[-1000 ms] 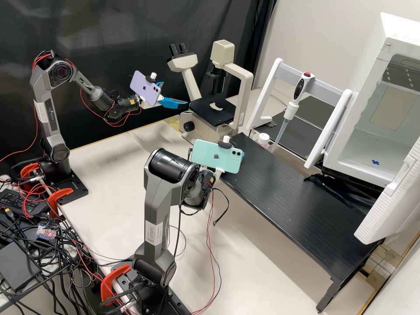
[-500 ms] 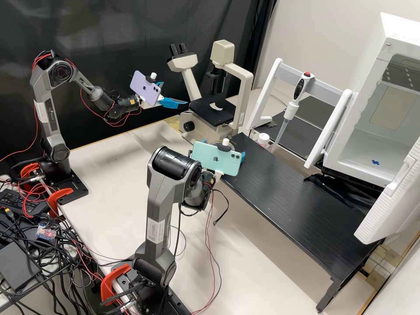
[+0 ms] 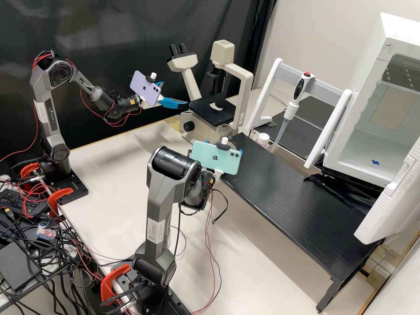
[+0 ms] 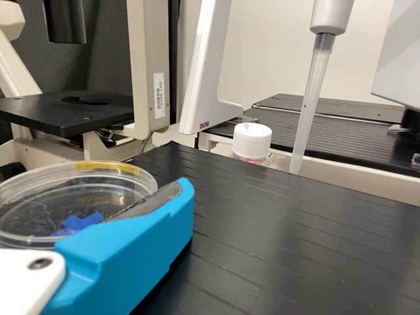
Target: Move the petri dish to the incubator
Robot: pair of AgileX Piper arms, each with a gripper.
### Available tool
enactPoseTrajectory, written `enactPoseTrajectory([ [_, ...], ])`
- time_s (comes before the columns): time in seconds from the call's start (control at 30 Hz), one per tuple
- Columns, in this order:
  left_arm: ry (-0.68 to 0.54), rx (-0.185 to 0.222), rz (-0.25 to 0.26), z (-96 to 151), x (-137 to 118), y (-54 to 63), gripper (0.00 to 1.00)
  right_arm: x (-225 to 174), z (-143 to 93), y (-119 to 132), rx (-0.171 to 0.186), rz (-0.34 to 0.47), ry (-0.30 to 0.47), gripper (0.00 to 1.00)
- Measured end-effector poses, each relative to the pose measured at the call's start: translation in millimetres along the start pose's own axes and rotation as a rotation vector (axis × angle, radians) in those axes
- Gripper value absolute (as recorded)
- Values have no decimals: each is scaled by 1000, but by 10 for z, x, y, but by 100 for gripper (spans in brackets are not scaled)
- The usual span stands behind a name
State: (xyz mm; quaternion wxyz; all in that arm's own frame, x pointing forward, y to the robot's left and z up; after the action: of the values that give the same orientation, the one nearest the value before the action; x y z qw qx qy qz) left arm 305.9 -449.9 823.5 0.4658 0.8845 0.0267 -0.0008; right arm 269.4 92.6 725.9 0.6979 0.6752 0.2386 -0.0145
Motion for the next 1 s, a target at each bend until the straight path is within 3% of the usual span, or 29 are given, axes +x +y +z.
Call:
enactPoseTrajectory([
  [0.8,0,0,0,0,0,0,100,0,4,4,0,1,-1,0],
  [1.0,0,0,0,0,0,0,100,-108,112,186,-1,66,-45,0],
])
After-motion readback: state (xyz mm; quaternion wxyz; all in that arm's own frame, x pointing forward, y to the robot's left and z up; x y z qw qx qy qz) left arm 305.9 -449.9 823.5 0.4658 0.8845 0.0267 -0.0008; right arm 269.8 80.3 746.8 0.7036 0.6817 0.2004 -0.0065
